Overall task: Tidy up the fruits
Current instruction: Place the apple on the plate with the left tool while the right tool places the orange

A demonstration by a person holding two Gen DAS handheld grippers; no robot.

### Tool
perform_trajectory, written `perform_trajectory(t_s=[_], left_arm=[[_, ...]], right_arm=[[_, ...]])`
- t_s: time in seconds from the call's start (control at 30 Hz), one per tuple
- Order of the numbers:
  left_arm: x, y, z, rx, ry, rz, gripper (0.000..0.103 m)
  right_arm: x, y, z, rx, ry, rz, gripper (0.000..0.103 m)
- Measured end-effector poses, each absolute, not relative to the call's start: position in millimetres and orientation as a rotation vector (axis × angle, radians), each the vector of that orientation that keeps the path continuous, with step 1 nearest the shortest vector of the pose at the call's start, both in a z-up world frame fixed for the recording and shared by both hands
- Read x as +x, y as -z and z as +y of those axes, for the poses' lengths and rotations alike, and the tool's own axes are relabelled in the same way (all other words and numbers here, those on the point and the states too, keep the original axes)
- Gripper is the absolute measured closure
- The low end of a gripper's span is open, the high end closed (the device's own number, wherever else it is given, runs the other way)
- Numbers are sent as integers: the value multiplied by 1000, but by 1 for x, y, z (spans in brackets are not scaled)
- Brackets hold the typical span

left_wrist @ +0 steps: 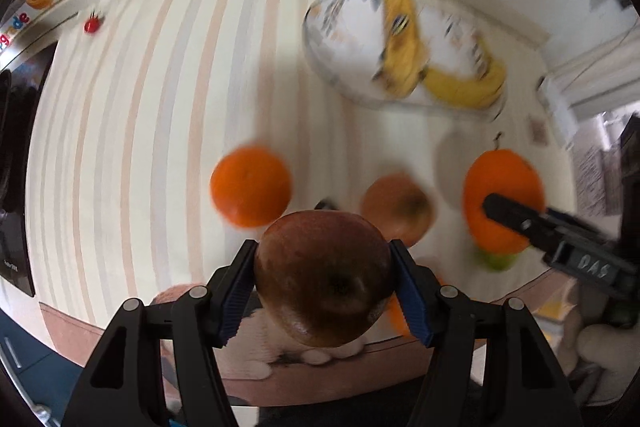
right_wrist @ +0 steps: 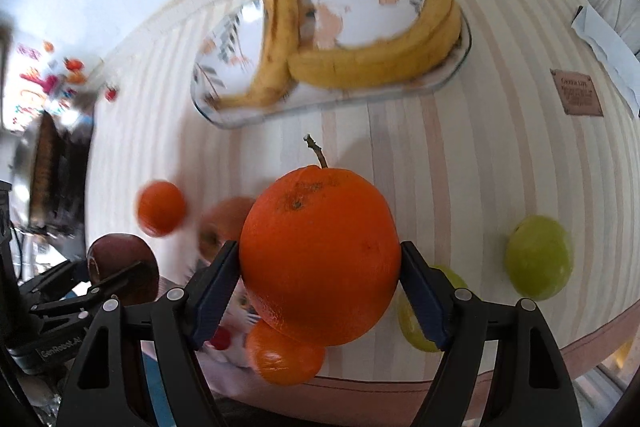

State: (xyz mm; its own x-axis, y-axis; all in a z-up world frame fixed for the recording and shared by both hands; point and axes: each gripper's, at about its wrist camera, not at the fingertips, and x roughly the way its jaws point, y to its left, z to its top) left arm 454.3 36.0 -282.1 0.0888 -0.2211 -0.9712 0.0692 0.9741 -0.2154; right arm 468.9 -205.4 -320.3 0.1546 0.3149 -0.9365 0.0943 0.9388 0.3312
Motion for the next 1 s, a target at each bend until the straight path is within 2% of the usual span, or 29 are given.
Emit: perform_trajectory(t_s=[0.17,0.33,0.63,1.0], left_arm=[[505,242,17,-183,266,1406,41],[567,241,-4,-194,268,1395,41],[662,310,-26,-152,211,1518,41],[680,352,-37,-144,175,1620,40]], right_arm=[[506,281,-222,390,-196,1334,23],[566,268,-234,352,-175,1281,23],[642,326,-235,276,-115,1371,23],[667,372,-240,251,-111,1444,23]])
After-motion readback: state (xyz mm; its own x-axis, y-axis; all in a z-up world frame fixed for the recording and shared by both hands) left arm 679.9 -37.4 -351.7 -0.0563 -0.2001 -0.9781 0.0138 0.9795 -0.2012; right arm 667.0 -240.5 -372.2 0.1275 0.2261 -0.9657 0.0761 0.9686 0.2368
